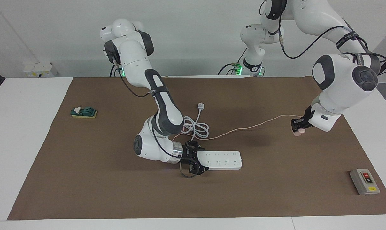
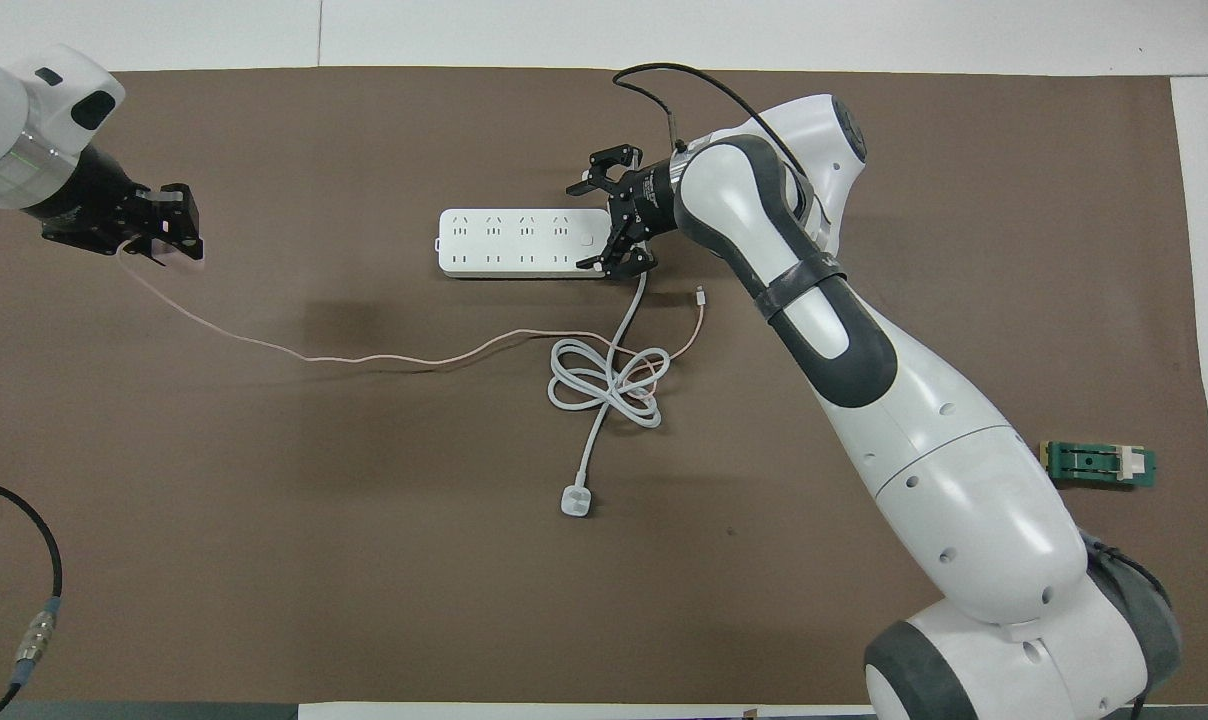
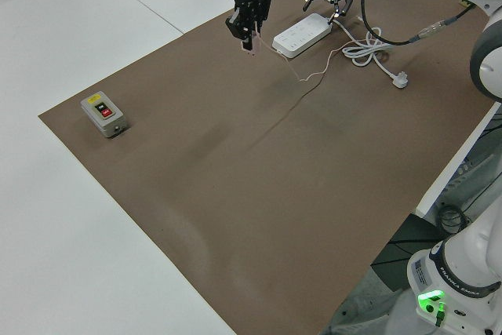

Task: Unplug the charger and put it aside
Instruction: 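Carry the charger away and lower it while the right gripper withdraws, then open the left gripper to release the charger and draw back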

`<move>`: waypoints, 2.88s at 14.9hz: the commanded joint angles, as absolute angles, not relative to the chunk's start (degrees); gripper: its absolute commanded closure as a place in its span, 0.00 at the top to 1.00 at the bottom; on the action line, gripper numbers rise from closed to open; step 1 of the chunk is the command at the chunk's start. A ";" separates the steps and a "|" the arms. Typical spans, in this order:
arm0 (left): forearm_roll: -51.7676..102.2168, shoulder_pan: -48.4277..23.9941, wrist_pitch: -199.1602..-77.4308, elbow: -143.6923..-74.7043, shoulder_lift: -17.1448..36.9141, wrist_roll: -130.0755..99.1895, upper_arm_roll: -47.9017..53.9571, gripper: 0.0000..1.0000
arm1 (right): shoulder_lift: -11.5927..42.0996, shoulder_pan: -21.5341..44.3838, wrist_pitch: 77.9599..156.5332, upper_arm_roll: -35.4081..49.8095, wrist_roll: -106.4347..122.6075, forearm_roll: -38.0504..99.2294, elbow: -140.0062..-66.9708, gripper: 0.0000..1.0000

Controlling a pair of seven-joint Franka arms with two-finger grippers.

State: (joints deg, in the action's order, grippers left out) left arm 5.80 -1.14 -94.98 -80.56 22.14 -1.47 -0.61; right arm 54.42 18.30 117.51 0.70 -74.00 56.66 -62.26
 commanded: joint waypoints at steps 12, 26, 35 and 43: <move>23.54 8.00 -119.17 -112.23 9.49 26.61 -0.17 0.00 | 34.47 6.60 95.72 -2.29 -70.42 38.16 -67.41 1.00; 37.09 10.19 -128.76 -127.88 6.85 42.00 -0.18 0.01 | 19.61 2.03 81.74 -2.64 -15.94 10.47 -67.68 1.00; 36.22 11.87 -128.06 -124.37 7.21 45.00 -0.70 1.00 | 4.94 1.23 82.61 -2.46 5.97 -1.14 -78.55 1.00; 13.74 8.37 -110.16 -108.75 2.11 12.27 -0.35 1.00 | -3.25 -1.40 85.78 -2.02 8.96 -1.23 -88.86 1.00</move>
State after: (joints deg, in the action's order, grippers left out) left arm 19.57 11.13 -116.30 -114.65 2.12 22.58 -0.22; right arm -1.67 0.31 84.10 -3.02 6.83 -0.13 -85.73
